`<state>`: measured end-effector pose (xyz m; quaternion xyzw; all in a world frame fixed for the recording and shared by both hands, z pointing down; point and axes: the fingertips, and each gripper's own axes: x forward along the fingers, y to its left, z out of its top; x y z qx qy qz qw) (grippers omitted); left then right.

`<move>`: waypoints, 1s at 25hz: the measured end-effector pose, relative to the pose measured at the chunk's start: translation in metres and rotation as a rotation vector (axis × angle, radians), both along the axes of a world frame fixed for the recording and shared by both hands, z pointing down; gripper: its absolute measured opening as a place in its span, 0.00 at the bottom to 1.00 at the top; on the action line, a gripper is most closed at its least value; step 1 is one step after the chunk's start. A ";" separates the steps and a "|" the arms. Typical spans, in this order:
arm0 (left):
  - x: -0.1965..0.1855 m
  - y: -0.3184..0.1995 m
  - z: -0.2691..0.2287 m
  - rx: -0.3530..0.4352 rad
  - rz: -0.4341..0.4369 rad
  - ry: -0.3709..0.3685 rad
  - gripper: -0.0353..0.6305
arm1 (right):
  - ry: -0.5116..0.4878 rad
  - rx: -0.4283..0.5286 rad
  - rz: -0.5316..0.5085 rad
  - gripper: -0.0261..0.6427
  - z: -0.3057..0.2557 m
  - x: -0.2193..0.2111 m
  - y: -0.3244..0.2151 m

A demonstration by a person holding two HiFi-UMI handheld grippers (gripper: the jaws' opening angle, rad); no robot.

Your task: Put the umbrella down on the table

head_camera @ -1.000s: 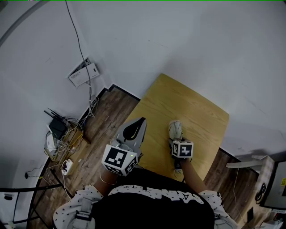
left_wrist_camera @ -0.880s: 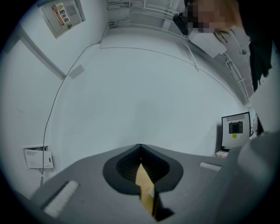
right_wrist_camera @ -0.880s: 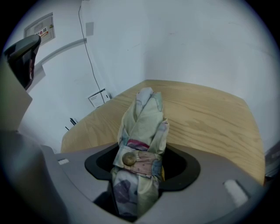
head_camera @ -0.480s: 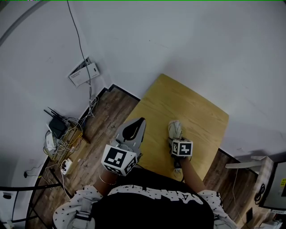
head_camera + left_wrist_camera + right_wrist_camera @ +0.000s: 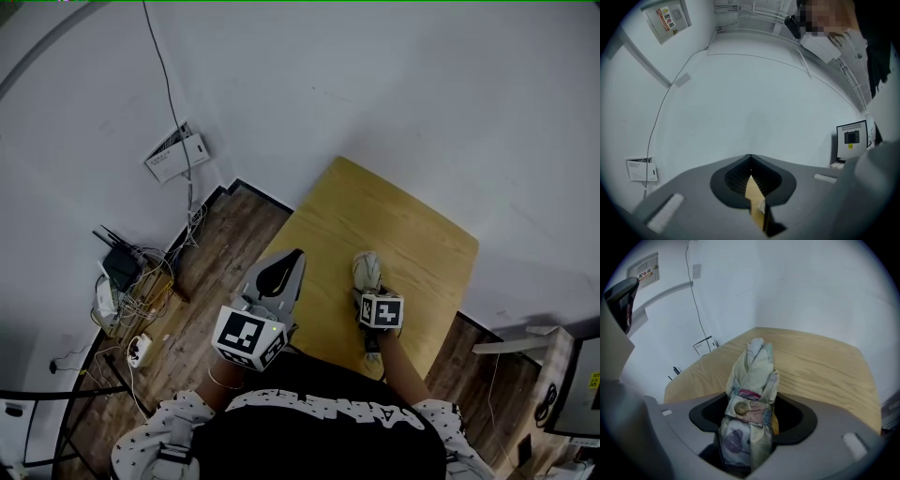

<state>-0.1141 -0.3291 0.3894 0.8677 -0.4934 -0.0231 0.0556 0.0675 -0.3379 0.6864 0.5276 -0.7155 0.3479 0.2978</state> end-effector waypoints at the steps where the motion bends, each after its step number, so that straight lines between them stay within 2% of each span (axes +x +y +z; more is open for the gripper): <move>1: 0.000 0.001 0.000 0.000 0.003 0.001 0.05 | -0.010 0.001 0.003 0.52 0.000 -0.001 0.000; 10: 0.003 0.009 -0.001 -0.001 0.012 0.011 0.05 | -0.010 0.086 0.023 0.52 -0.027 0.002 0.002; 16: 0.009 0.015 0.001 -0.001 0.037 -0.009 0.05 | -0.004 0.140 0.056 0.50 -0.042 0.009 0.009; 25: 0.023 0.025 0.001 -0.005 0.078 -0.006 0.05 | -0.015 0.243 0.167 0.36 -0.073 0.032 0.022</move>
